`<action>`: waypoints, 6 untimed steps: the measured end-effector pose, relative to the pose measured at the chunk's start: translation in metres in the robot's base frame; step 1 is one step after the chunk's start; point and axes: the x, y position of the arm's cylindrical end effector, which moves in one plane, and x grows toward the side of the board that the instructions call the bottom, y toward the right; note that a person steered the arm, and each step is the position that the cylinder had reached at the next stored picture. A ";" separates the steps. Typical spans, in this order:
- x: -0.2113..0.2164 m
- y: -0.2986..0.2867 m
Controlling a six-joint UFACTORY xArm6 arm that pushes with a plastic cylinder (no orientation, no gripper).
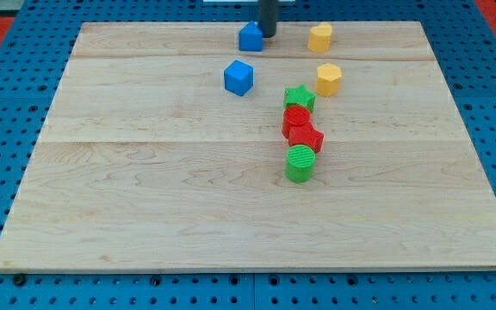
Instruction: Push yellow heart to bit down
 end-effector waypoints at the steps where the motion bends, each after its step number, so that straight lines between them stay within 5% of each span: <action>1: -0.023 0.003; 4: -0.013 0.123; 6: 0.004 0.137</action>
